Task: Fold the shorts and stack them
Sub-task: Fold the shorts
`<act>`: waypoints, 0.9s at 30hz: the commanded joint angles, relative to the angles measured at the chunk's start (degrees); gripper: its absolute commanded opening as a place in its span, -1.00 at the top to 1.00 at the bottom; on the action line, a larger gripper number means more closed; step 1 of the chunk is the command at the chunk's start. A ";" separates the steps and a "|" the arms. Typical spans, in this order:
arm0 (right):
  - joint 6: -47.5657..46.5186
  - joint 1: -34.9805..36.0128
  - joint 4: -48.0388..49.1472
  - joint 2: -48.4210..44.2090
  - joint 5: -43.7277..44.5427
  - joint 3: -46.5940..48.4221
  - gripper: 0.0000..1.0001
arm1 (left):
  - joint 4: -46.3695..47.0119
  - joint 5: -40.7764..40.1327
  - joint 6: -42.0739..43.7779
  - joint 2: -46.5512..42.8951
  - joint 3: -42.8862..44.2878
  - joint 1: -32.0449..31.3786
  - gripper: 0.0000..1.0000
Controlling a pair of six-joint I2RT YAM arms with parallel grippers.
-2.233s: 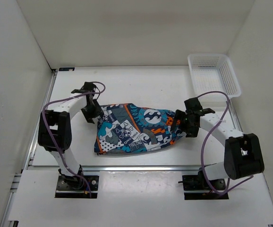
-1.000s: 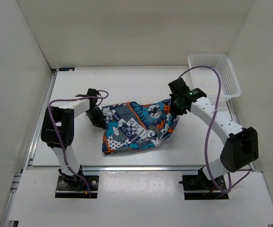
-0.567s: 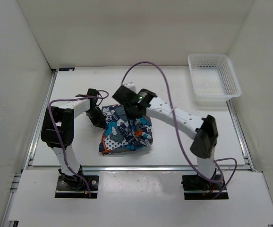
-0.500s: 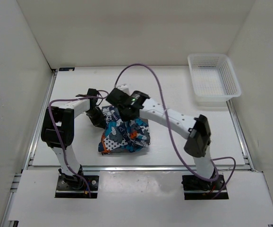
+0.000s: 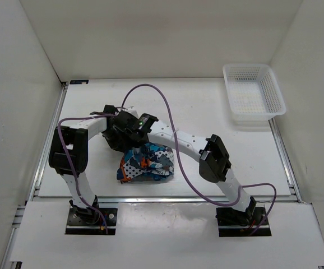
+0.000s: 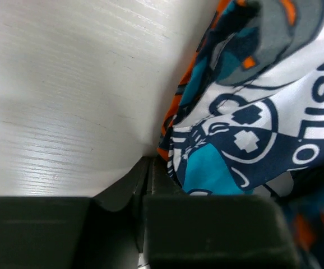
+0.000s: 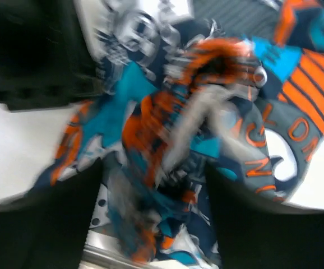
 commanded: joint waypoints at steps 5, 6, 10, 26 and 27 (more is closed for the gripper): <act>-4.57 0.15 16.57 -9.49 -5.80 -6.43 -0.91 | -6.28 -5.59 1.71 -5.36 3.53 4.93 0.26; -4.57 0.15 17.29 -12.29 -6.32 -7.59 -0.91 | -7.16 -6.37 3.10 -6.69 4.84 7.03 0.15; -4.57 -0.38 17.92 -20.65 -4.41 -14.97 -0.84 | -12.08 -7.88 5.48 -12.15 9.95 10.57 0.07; 5.97 -19.01 15.54 -48.35 -5.63 -56.73 0.53 | -9.29 -1.11 8.91 -9.10 14.53 -10.00 0.66; 5.98 -19.01 15.02 -49.14 -5.63 -56.74 0.53 | -9.27 -1.89 8.39 -7.17 14.53 -10.00 0.70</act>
